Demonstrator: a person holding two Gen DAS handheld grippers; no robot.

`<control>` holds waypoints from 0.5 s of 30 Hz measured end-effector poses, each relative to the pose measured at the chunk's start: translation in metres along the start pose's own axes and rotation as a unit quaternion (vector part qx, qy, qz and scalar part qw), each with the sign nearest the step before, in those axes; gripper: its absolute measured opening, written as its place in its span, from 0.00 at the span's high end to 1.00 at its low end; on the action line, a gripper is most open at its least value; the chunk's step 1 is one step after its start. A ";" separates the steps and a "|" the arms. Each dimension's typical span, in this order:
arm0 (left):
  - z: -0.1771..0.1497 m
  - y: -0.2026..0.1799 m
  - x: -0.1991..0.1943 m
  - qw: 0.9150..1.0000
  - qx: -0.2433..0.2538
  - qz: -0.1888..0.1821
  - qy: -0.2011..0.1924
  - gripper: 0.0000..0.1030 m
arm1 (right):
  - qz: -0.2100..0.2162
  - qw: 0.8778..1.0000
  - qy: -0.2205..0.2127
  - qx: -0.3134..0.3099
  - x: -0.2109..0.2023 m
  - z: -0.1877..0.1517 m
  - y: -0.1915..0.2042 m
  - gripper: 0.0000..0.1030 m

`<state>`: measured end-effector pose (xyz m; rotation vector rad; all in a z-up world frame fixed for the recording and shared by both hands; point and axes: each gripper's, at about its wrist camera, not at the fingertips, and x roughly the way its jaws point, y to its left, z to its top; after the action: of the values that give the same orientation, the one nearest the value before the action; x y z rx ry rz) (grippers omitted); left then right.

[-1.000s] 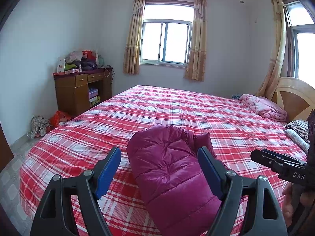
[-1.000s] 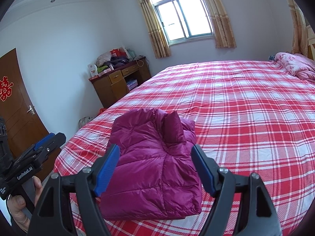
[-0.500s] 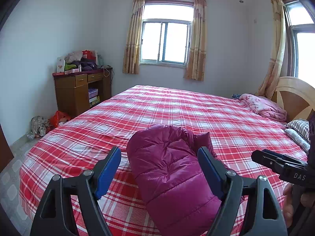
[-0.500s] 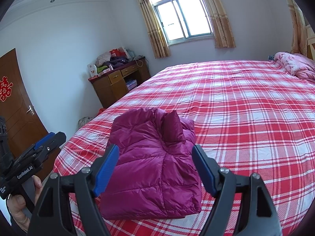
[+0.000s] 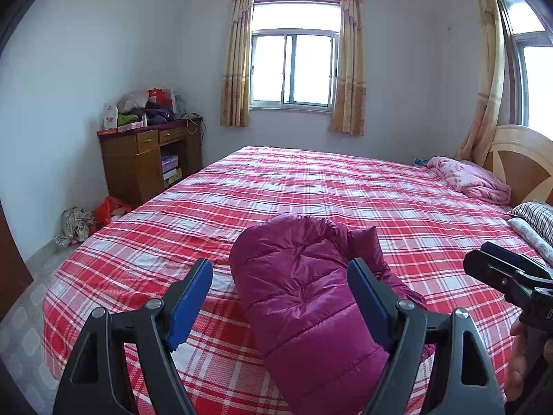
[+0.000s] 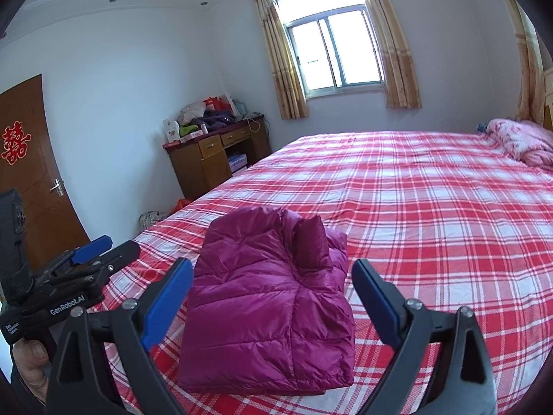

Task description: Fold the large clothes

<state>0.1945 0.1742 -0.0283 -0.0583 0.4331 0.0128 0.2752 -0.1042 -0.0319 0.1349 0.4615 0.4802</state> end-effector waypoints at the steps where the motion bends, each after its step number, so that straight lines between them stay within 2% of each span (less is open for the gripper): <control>1: 0.000 0.000 0.000 1.000 0.000 -0.001 0.000 0.21 | -0.001 1.000 -0.003 -0.002 -0.001 0.001 0.001 0.07; 15: -0.001 0.002 0.003 1.000 -0.004 -0.002 0.004 0.21 | -0.003 1.000 -0.013 0.006 -0.006 0.001 -0.003 0.06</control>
<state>0.1970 0.1764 -0.0311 -0.0679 0.4408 0.0099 0.2726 -0.1101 -0.0292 0.1504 0.4391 0.4685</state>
